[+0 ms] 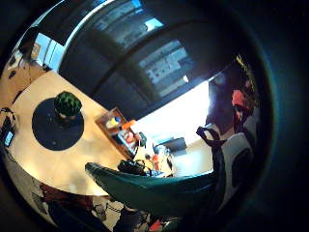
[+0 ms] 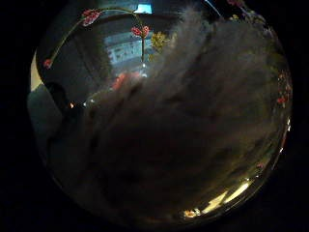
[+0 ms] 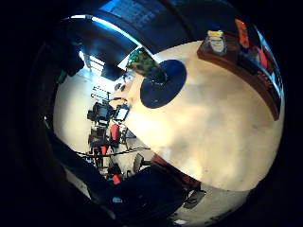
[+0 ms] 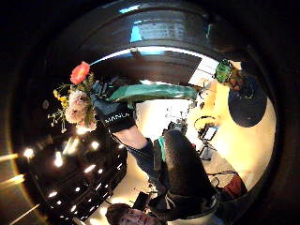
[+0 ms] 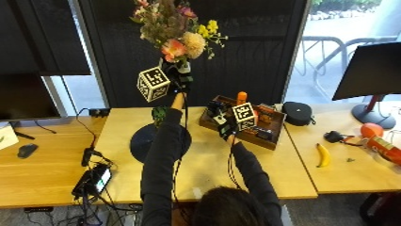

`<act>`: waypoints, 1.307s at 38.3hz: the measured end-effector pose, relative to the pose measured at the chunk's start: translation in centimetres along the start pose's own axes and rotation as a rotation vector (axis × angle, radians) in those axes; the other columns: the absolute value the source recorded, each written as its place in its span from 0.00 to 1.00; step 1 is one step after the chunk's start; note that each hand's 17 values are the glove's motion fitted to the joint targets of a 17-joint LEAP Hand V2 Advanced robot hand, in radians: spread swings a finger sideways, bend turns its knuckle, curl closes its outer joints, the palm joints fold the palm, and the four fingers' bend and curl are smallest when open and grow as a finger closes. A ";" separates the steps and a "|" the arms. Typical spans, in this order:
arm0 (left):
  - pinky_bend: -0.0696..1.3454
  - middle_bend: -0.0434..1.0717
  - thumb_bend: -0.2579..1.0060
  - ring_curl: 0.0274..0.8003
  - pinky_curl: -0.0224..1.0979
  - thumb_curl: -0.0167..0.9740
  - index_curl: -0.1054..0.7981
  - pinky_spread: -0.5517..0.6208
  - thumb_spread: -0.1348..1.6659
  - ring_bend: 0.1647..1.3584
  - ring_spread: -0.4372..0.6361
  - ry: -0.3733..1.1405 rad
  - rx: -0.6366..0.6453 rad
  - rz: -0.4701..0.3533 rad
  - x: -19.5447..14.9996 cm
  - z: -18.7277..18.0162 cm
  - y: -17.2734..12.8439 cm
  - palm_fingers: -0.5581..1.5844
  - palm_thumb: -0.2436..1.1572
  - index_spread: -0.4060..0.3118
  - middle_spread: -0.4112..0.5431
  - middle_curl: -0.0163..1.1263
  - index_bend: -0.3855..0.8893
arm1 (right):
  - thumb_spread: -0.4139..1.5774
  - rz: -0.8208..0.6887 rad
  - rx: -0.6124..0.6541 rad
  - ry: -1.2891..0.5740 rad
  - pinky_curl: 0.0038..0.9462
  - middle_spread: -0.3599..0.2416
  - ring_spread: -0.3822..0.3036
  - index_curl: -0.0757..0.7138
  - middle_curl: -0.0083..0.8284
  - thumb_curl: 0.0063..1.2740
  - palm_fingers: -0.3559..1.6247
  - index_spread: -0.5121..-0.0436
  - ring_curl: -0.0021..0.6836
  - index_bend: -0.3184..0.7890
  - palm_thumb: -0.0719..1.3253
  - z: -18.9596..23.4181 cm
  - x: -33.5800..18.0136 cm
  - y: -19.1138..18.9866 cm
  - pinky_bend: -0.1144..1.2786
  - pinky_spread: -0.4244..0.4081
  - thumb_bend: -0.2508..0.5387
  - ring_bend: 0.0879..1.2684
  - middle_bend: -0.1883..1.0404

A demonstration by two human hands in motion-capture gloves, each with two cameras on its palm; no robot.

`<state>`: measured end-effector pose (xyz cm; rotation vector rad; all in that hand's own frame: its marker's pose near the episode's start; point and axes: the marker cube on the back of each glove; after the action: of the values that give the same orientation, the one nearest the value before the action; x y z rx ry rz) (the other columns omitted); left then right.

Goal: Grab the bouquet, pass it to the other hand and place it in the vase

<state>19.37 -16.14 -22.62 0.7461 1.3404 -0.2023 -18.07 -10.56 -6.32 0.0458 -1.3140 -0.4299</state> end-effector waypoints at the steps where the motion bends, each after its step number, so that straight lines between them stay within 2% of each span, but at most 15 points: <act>1: 0.50 0.77 0.18 0.64 0.47 0.70 0.75 0.13 0.33 0.62 0.06 -0.002 0.021 0.004 0.2 0.0 -0.6 0.92 0.78 0.04 0.08 0.56 0.84 | 0.69 0.003 0.010 0.009 0.40 0.29 0.23 0.61 0.50 0.40 0.52 0.39 0.56 0.40 0.41 -0.4 0.0 -0.3 0.43 0.34 0.26 0.40 0.40; 8: 0.51 0.79 0.18 0.64 0.48 0.73 0.77 0.13 0.33 0.63 0.06 -0.023 0.186 0.027 -0.3 0.2 -5.5 0.91 0.78 0.04 0.08 0.56 0.84 | 0.72 0.032 0.048 0.086 0.37 0.29 0.25 0.57 0.47 0.37 0.49 0.36 0.51 0.40 0.40 -2.6 1.2 -2.8 0.39 0.38 0.28 0.34 0.35; 14: 0.51 0.79 0.18 0.65 0.48 0.75 0.78 0.12 0.33 0.63 0.06 -0.034 0.353 0.024 -3.0 0.7 -9.0 0.91 0.77 0.03 0.08 0.56 0.84 | 0.73 0.060 0.044 0.143 0.36 0.30 0.26 0.54 0.46 0.36 0.49 0.36 0.49 0.41 0.39 -3.2 3.1 -4.7 0.36 0.40 0.28 0.31 0.33; 22: 0.52 0.80 0.18 0.65 0.48 0.77 0.79 0.12 0.34 0.64 0.06 -0.051 0.437 -0.013 -8.5 2.0 -12.6 0.91 0.77 0.03 0.08 0.56 0.84 | 0.75 0.004 0.114 0.288 0.34 0.32 0.27 0.52 0.47 0.34 0.50 0.37 0.48 0.41 0.40 -3.4 3.6 -4.7 0.31 0.42 0.29 0.29 0.32; 26: 0.52 0.80 0.18 0.65 0.48 0.78 0.79 0.12 0.35 0.64 0.07 -0.061 0.434 -0.034 -12.0 2.8 -14.0 0.90 0.76 0.04 0.08 0.56 0.83 | 0.75 -0.013 0.174 0.359 0.33 0.33 0.28 0.52 0.47 0.34 0.49 0.37 0.48 0.43 0.41 -4.2 4.7 -5.2 0.28 0.44 0.29 0.27 0.33; 31: 0.52 0.81 0.18 0.64 0.48 0.78 0.80 0.12 0.36 0.64 0.07 -0.065 0.413 -0.073 -15.1 3.3 -14.8 0.90 0.76 0.04 0.08 0.56 0.83 | 0.75 0.106 0.116 0.287 0.33 0.33 0.28 0.52 0.47 0.34 0.50 0.37 0.48 0.42 0.41 -4.2 5.5 -4.8 0.26 0.45 0.29 0.25 0.32; 36: 0.53 0.80 0.16 0.64 0.48 0.77 0.80 0.11 0.39 0.64 0.07 -0.154 0.209 -0.295 -20.7 3.1 -14.1 0.90 0.73 0.04 0.08 0.56 0.81 | 0.76 0.133 0.077 0.254 0.31 0.32 0.28 0.51 0.49 0.34 0.52 0.38 0.46 0.42 0.42 -4.9 6.7 -4.4 0.22 0.48 0.30 0.22 0.38; 37: 0.53 0.80 0.16 0.64 0.48 0.76 0.80 0.11 0.40 0.64 0.07 -0.170 0.178 -0.288 -22.2 2.9 -14.0 0.90 0.71 0.04 0.07 0.56 0.81 | 0.76 0.130 0.072 0.245 0.31 0.32 0.28 0.50 0.49 0.34 0.52 0.38 0.46 0.41 0.42 -5.1 6.8 -4.2 0.22 0.48 0.29 0.21 0.38; 40: 0.55 0.79 0.14 0.63 0.48 0.71 0.78 0.10 0.45 0.61 0.07 -0.200 0.106 -0.099 -27.1 1.7 -14.1 0.88 0.64 0.05 0.07 0.55 0.76 | 0.76 0.164 0.091 0.250 0.31 0.32 0.28 0.50 0.50 0.34 0.52 0.38 0.46 0.41 0.43 -5.9 7.6 -3.8 0.21 0.49 0.30 0.20 0.40; 42: 0.50 0.74 0.13 0.61 0.46 0.67 0.75 0.14 0.48 0.58 0.09 -0.246 -0.050 -0.114 -30.1 0.5 -12.1 0.73 0.59 0.11 0.10 0.55 0.65 | 0.76 0.189 0.107 0.265 0.31 0.32 0.28 0.50 0.50 0.34 0.53 0.39 0.46 0.42 0.44 -6.6 8.2 -3.4 0.21 0.50 0.30 0.20 0.40; 44: 0.36 0.76 0.13 0.64 0.45 0.63 0.74 0.28 0.51 0.49 0.17 -0.325 -0.211 -0.173 -31.9 -1.7 -8.8 0.43 0.54 0.23 0.16 0.58 0.56 | 0.76 0.191 0.107 0.265 0.31 0.32 0.28 0.51 0.50 0.34 0.53 0.40 0.46 0.42 0.45 -7.1 8.4 -2.6 0.21 0.51 0.31 0.19 0.40; 45: 0.38 0.63 0.12 0.67 0.49 0.61 0.71 0.40 0.51 0.46 0.28 -0.367 -0.280 -0.183 -32.6 -2.9 -7.0 0.19 0.51 0.34 0.25 0.57 0.47 | 0.76 0.184 0.105 0.263 0.30 0.32 0.28 0.51 0.50 0.34 0.53 0.40 0.46 0.43 0.46 -7.3 8.4 -2.2 0.20 0.51 0.31 0.19 0.40; 46: 0.42 0.58 0.13 0.71 0.52 0.59 0.71 0.46 0.52 0.46 0.35 -0.404 -0.345 -0.188 -33.4 -4.0 -5.4 0.11 0.49 0.40 0.32 0.59 0.44 | 0.77 0.172 0.106 0.262 0.30 0.32 0.29 0.51 0.50 0.34 0.53 0.40 0.46 0.43 0.46 -7.6 8.5 -1.8 0.20 0.52 0.31 0.19 0.40; 47: 0.41 0.48 0.13 0.67 0.50 0.58 0.68 0.51 0.52 0.44 0.41 -0.437 -0.402 -0.202 -34.2 -5.1 -3.9 0.07 0.49 0.45 0.39 0.55 0.41 | 0.77 0.160 0.110 0.262 0.30 0.32 0.29 0.51 0.50 0.34 0.53 0.40 0.46 0.43 0.47 -7.9 8.6 -1.4 0.20 0.52 0.31 0.18 0.40; 50: 0.36 0.31 0.15 0.50 0.41 0.55 0.60 0.62 0.53 0.37 0.54 -0.528 -0.494 -0.351 -36.7 -8.1 -0.7 0.09 0.47 0.56 0.52 0.44 0.35 | 0.77 0.159 0.127 0.260 0.30 0.32 0.29 0.52 0.50 0.35 0.53 0.40 0.47 0.44 0.49 -8.8 9.1 -0.2 0.20 0.53 0.31 0.18 0.40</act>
<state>3.26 -22.04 10.83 0.0235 0.9438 -0.3072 -8.09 -15.58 -0.27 0.0991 -1.0776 -0.1973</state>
